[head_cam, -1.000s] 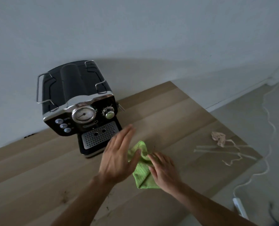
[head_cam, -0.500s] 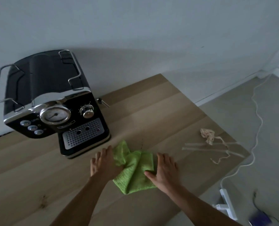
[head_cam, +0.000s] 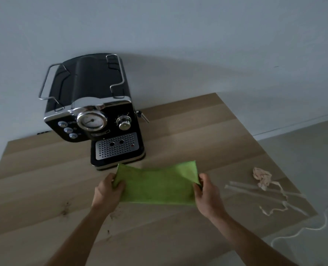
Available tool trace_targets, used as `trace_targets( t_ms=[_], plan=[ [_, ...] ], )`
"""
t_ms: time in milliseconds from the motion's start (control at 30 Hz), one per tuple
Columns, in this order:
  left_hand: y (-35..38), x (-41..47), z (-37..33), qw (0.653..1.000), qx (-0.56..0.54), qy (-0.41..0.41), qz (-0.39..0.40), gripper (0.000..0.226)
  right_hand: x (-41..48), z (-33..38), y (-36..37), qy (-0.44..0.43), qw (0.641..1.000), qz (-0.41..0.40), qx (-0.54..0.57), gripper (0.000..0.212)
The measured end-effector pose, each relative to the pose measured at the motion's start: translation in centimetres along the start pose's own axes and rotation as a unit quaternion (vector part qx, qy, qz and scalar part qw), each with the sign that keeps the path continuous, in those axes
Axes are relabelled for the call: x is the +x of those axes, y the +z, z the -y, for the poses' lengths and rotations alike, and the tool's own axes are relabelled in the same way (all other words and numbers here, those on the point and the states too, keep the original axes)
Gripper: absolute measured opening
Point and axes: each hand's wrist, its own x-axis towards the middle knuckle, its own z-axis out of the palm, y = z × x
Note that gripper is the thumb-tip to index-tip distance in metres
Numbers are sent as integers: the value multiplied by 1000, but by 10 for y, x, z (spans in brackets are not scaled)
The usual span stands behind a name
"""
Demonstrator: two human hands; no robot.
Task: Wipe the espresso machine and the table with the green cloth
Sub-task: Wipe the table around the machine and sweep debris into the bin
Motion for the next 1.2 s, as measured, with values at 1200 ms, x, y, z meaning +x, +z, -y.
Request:
trace_targets(
  t_ms=[1200],
  plan=[
    [8, -4, 39, 933, 281, 144, 170, 33, 57, 2, -16, -131, 927, 252, -243, 14]
  ],
)
